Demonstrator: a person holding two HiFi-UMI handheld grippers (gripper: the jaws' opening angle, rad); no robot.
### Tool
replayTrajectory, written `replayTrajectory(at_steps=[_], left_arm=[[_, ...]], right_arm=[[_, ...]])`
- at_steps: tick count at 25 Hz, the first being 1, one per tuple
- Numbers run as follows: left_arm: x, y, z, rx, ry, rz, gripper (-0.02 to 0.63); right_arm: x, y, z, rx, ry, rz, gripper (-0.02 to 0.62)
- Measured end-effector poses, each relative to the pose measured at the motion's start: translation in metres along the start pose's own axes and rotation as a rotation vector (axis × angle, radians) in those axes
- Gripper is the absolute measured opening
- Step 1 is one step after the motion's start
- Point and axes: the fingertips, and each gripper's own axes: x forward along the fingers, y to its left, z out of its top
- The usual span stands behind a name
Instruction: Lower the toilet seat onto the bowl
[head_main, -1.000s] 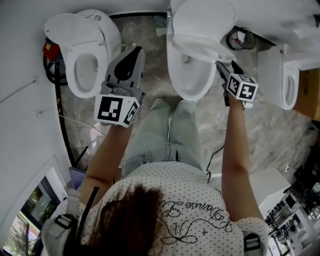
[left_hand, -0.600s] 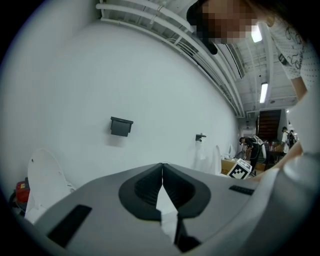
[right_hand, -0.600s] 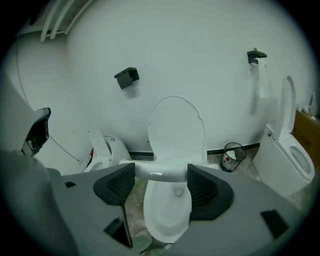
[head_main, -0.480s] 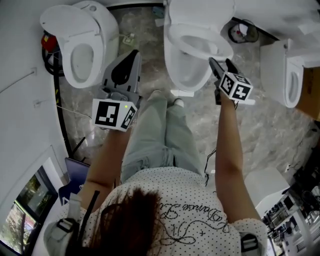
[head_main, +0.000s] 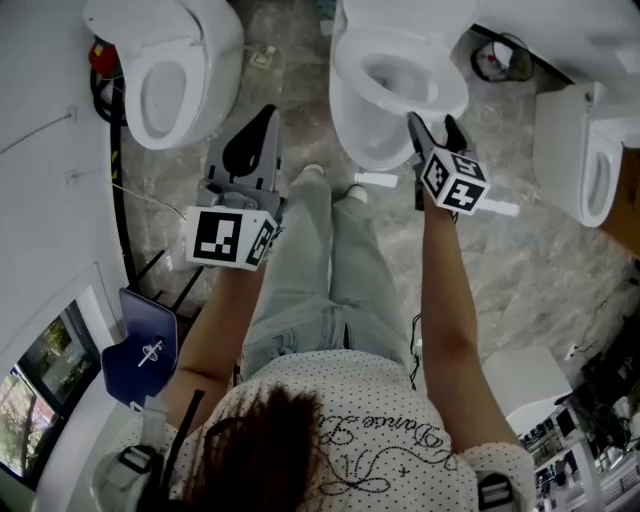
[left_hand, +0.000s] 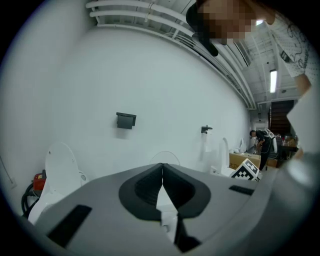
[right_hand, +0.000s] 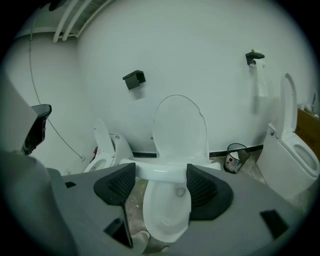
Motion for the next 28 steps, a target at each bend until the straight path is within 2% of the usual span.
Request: replayTrajectory(at_steps=[9,19,28], left_arm=[[-0.005,-0.014,-0.029,-0.031,0.013,0.05,0.005],[-0.003,-0.019,-0.068,-0.045,0.049,0.042,0.005],[-0.004,-0.014,-0.11,-0.066,0.09,0.032,0.005]], right_arm=[[-0.007,0.002,-0.031,-0.017,0.0,0.01,0.33],[-0.011,0.006,-0.066,-0.052,-0.016,0.0,0.33],[-0.005,0.011,-0.115,-0.07,0.043,-0.01,0.328]])
